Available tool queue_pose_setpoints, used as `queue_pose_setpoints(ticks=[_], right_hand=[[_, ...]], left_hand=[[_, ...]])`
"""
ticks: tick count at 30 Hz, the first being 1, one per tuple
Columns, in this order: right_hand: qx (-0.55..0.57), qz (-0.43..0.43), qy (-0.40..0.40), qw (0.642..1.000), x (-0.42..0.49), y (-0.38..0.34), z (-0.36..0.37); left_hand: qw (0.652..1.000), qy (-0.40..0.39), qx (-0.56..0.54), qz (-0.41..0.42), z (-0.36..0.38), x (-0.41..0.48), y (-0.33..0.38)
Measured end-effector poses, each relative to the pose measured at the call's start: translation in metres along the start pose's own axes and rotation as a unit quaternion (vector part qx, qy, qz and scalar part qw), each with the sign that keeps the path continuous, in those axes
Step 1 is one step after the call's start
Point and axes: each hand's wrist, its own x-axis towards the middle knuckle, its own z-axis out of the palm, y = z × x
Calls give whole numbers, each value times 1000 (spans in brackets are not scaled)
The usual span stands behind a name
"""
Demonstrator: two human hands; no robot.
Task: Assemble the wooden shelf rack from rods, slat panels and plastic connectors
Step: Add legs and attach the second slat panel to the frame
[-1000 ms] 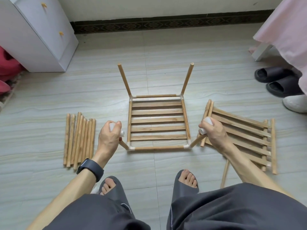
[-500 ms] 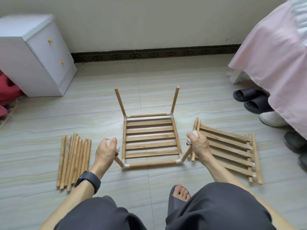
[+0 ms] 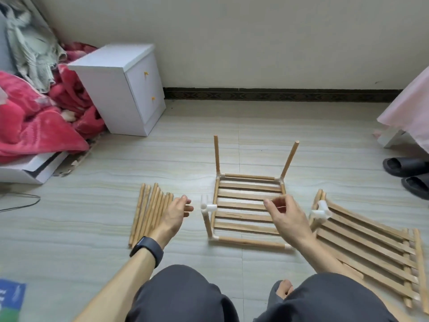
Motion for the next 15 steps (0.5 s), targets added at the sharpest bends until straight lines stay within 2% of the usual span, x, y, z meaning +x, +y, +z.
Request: queue_pose_setpoints(ticks=[3, 6, 10, 15], right_hand=[[-99, -40, -157, 982, 18, -49, 45], [-207, -97, -218, 949, 26, -89, 84], [-293, -147, -204, 922, 31, -100, 117], [-251, -124, -168, 945, 31, -86, 143]], left_hand=[[999, 3, 35, -3, -17, -8, -14], [994, 7, 103, 20, -34, -17, -27], [977, 17, 214, -9, -55, -33, -60], [945, 18, 297, -140, -81, -56, -135]])
